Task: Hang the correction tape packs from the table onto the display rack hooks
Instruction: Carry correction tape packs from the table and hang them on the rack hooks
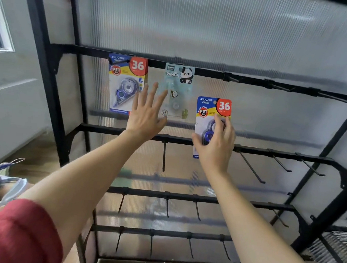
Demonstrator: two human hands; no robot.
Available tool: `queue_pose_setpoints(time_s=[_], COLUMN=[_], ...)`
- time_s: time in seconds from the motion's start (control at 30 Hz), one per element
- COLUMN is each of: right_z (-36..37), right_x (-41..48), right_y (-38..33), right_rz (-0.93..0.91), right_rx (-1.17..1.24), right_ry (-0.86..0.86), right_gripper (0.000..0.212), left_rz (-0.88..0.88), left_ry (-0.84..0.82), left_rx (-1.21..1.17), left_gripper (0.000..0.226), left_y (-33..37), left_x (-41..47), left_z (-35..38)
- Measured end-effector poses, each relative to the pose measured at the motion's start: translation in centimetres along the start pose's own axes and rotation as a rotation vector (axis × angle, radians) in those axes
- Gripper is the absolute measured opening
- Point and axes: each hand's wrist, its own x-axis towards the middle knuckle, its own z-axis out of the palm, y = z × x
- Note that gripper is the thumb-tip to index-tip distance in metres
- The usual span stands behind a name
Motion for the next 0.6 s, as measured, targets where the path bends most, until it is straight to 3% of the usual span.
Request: queue_pose_setpoints(time_s=[0.6], right_z=[3.7], right_x=[-3.2], right_y=[-17.4], right_rz=[-0.248], right_rx=[0.079], right_ry=[0.060], right_gripper=[0.069], left_rz=[-0.106], left_ry=[0.037], left_rx=[-0.100], left_gripper=[0.074], left_y=[-13.2], left_x=[-5.0], left_z=[-5.3])
